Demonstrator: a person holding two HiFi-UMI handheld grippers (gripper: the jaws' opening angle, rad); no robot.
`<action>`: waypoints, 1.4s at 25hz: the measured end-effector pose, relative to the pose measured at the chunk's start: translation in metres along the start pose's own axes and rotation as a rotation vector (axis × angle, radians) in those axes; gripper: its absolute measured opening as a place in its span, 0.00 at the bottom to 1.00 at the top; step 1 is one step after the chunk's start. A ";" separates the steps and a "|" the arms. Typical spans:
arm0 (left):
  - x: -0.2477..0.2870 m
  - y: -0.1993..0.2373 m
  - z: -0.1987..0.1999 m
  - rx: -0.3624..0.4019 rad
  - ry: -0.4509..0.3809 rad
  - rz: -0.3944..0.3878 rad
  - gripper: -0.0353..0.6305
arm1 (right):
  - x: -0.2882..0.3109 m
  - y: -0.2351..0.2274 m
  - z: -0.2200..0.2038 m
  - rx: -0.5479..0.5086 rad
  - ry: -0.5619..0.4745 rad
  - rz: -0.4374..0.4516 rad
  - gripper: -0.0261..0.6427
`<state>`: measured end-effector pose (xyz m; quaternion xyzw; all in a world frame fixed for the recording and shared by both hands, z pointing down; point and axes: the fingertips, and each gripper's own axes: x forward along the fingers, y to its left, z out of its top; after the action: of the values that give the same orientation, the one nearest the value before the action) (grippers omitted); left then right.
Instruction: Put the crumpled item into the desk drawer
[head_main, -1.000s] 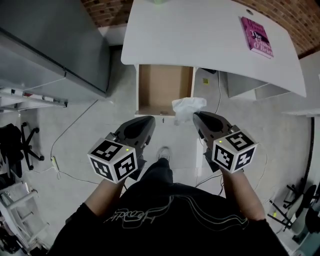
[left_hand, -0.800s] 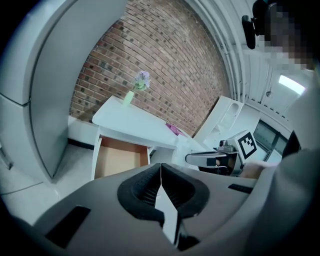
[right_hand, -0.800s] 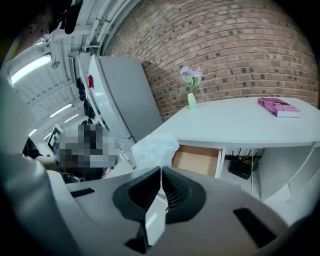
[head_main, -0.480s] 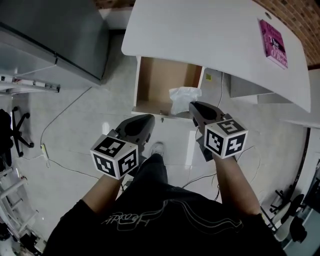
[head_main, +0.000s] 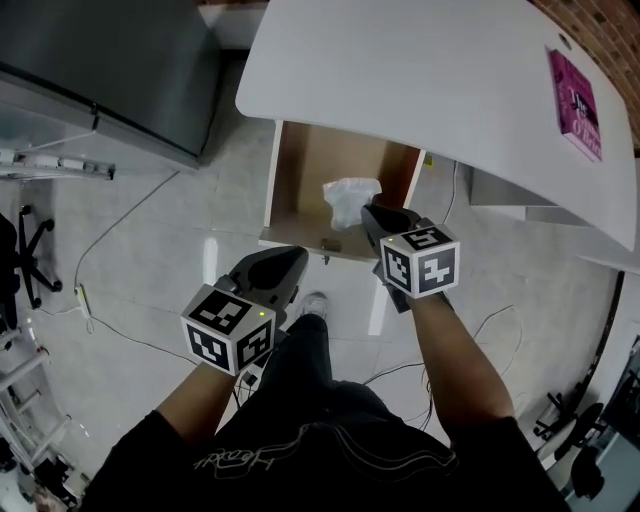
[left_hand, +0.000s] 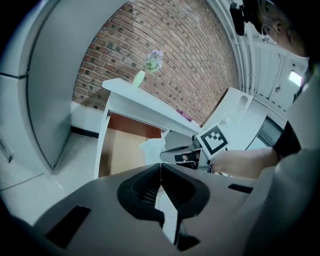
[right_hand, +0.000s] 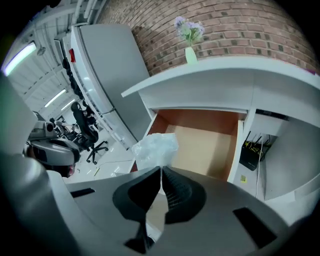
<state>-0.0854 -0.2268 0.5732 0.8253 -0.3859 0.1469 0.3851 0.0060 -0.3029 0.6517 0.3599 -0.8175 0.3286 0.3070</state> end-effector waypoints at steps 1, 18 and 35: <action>0.004 0.004 -0.002 -0.011 -0.002 0.003 0.09 | 0.009 -0.005 -0.005 -0.007 0.024 -0.004 0.11; 0.025 0.051 -0.028 -0.105 0.026 0.034 0.09 | 0.128 -0.061 -0.061 0.115 0.320 -0.044 0.11; 0.020 0.054 -0.022 -0.148 0.008 0.046 0.09 | 0.100 -0.040 -0.046 0.133 0.319 -0.022 0.30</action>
<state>-0.1117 -0.2420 0.6267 0.7850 -0.4130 0.1301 0.4430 -0.0051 -0.3279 0.7656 0.3318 -0.7308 0.4316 0.4117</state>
